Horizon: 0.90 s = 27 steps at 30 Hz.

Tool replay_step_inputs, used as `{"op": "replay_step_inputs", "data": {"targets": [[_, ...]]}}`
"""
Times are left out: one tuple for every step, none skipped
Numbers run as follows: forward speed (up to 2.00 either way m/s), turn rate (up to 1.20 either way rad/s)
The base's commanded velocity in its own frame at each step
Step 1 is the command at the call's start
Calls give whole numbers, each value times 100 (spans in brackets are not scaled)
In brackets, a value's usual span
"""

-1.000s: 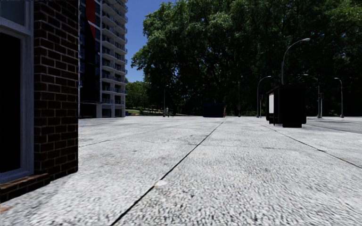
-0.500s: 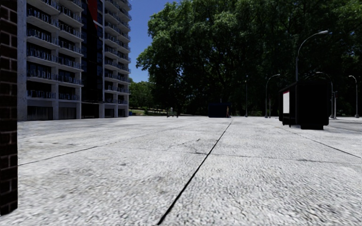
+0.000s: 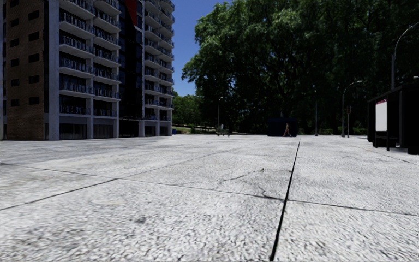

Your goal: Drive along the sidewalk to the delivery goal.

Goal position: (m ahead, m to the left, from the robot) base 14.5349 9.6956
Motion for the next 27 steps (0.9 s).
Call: {"op": "replay_step_inputs", "data": {"targets": [[200,35],[200,35],[200,35],[200,35],[200,35],[200,35],[200,35],[200,35],[200,35],[200,35],[200,35],[200,35],[200,35],[200,39],[200,39],[200,39],[200,39],[200,39],[200,39],[200,39],[200,39],[200,39],[200,39],[200,39],[200,39],[200,39],[200,39]]}}
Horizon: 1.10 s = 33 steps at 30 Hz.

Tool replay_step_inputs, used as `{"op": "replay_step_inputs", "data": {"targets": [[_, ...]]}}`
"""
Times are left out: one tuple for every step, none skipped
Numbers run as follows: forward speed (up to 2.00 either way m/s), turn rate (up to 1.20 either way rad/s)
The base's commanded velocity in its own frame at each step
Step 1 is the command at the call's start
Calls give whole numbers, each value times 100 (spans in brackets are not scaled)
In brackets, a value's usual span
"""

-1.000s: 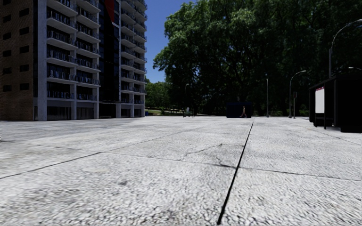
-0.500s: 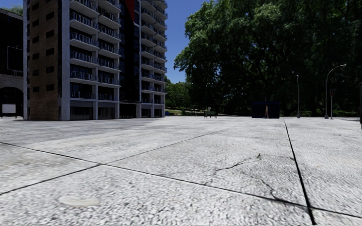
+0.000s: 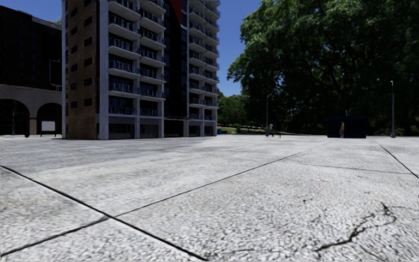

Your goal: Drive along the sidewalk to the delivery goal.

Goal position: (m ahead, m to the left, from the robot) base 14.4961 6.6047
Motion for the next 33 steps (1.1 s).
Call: {"op": "replay_step_inputs", "data": {"targets": [[200,39],[200,39],[200,39],[200,39],[200,39],[200,39],[200,39],[200,39],[200,39],[200,39],[200,39],[200,39],[200,39],[200,39],[200,39],[200,39],[200,39],[200,39],[200,39],[200,39],[200,39],[200,39],[200,39],[200,39],[200,39],[200,39],[200,39],[200,39],[200,39],[200,39],[200,39],[200,39],[200,39]]}}
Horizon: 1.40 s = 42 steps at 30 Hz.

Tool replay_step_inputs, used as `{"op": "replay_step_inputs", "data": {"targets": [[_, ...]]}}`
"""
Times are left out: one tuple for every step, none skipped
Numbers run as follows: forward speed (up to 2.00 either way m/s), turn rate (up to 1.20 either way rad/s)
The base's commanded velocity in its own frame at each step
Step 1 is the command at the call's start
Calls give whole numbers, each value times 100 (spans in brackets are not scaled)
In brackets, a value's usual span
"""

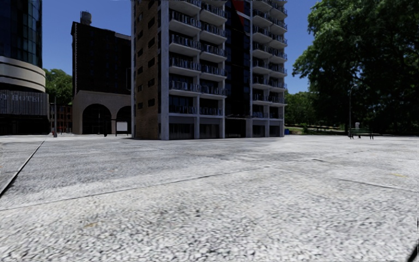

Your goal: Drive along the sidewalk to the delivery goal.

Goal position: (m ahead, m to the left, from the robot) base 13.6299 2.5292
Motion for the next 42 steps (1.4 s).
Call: {"op": "replay_step_inputs", "data": {"targets": [[200,39],[200,39],[200,39],[200,39],[200,39],[200,39],[200,39],[200,39],[200,39],[200,39],[200,39],[200,39],[200,0],[200,0],[200,0],[200,0],[200,0],[200,0],[200,0],[200,0],[200,0],[200,0],[200,0],[200,0],[200,0],[200,0],[200,0],[200,0],[200,0],[200,0],[200,0],[200,0],[200,0],[200,0],[200,0],[200,0],[200,0],[200,0],[200,0],[200,0],[200,0],[200,0]]}}
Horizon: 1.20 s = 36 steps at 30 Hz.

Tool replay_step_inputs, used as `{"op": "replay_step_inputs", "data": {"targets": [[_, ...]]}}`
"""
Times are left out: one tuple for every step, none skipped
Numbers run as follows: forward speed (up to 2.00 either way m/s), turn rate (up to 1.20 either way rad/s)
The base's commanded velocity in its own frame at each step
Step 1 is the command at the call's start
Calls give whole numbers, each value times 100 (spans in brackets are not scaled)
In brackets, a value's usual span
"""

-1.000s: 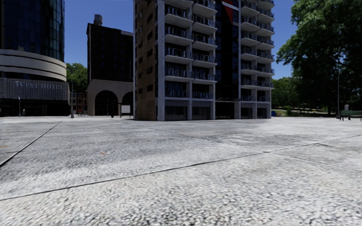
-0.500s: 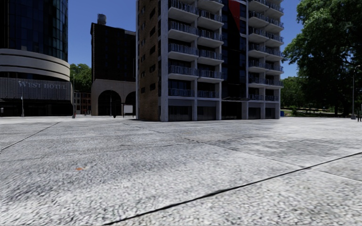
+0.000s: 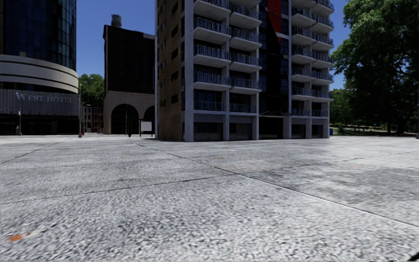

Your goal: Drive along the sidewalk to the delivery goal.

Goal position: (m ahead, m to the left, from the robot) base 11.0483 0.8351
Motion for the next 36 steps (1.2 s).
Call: {"op": "replay_step_inputs", "data": {"targets": [[200,0],[200,0],[200,0],[200,0],[200,0],[200,0],[200,0],[200,0],[200,0],[200,0],[200,0],[200,0],[200,0],[200,0],[200,0],[200,0],[200,0],[200,0],[200,0],[200,0],[200,0],[200,0],[200,0],[200,0],[200,0],[200,0],[200,0],[200,0],[200,0],[200,0],[200,0],[200,0],[200,0],[200,0],[200,0],[200,0]]}}
